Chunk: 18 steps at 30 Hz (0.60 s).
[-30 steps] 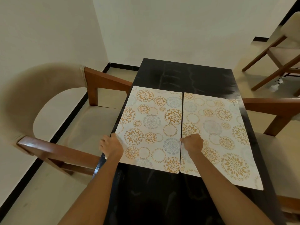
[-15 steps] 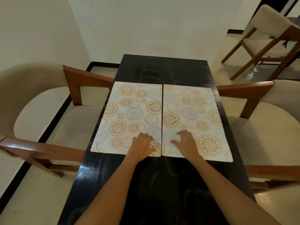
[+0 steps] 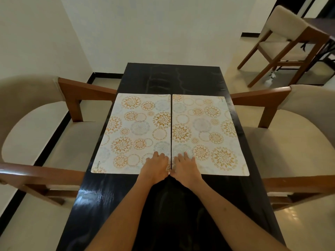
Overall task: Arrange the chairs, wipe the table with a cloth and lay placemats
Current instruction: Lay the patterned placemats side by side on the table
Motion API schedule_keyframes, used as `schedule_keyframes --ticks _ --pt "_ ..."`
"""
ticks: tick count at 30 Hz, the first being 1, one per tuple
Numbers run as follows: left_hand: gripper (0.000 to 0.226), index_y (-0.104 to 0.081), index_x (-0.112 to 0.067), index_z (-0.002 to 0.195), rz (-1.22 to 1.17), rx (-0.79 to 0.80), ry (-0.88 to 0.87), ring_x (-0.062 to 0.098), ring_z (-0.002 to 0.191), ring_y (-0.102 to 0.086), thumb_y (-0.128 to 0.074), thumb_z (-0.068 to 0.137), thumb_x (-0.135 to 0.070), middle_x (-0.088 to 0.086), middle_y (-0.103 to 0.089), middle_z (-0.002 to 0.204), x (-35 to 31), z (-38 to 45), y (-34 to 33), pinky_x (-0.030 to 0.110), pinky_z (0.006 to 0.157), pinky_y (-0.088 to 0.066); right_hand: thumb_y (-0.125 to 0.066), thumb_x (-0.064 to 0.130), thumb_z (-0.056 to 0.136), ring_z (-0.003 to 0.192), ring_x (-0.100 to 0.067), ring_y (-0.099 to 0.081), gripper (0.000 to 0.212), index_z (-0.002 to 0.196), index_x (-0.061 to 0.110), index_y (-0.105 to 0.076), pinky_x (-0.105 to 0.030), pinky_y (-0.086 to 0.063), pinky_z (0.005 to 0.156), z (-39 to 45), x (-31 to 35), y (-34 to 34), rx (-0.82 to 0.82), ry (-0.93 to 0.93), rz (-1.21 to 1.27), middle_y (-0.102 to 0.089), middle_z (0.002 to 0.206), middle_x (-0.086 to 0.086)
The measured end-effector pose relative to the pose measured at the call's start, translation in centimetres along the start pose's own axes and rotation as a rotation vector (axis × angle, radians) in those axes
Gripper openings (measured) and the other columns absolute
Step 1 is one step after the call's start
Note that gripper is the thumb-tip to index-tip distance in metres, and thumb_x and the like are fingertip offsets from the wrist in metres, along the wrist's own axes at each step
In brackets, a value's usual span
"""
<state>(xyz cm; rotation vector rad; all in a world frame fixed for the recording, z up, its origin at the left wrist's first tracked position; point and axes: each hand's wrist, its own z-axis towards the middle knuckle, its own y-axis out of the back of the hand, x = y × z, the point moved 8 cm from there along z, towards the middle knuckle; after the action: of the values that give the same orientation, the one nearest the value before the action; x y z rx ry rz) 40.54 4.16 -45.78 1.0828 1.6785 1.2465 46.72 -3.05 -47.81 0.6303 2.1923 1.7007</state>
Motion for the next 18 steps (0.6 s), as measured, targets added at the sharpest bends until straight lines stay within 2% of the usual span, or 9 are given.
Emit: schedule_keyframes --ticks 5,11,18 --pt "0.035 -0.048 -0.009 0.114 -0.001 0.006 -0.014 0.027 0.113 -0.041 -0.052 0.088 -0.032 0.007 -0.05 0.116 -0.1 0.4 0.1 0.042 0.08 -0.048 -0.038 0.036 0.094 0.145 -0.035 -0.017 0.058 0.142 0.004 -0.036 -0.057 -0.022 0.113 -0.2 -0.5 0.0 0.011 -0.01 0.013 -0.029 0.153 -0.016" --pt "0.042 -0.048 -0.01 0.118 0.019 -0.002 -0.007 0.027 0.113 -0.041 -0.051 0.088 -0.04 0.006 -0.05 0.117 -0.2 0.4 0.0 0.043 0.081 -0.049 -0.038 0.038 0.094 0.147 -0.034 -0.012 0.062 0.147 0.005 -0.03 -0.059 -0.018 0.113 -0.7 -1.3 -0.4 0.052 -0.028 0.046 -0.021 0.157 -0.013" --pt "0.042 -0.048 -0.01 0.118 0.024 -0.015 -0.001 0.026 0.112 -0.041 -0.051 0.089 -0.039 0.006 -0.049 0.117 -0.2 0.4 0.0 0.044 0.08 -0.049 -0.038 0.043 0.095 0.147 -0.034 -0.012 0.061 0.143 0.005 -0.037 -0.061 -0.016 0.113 -1.0 -1.6 -0.3 0.059 -0.07 0.082 -0.021 0.158 -0.012"
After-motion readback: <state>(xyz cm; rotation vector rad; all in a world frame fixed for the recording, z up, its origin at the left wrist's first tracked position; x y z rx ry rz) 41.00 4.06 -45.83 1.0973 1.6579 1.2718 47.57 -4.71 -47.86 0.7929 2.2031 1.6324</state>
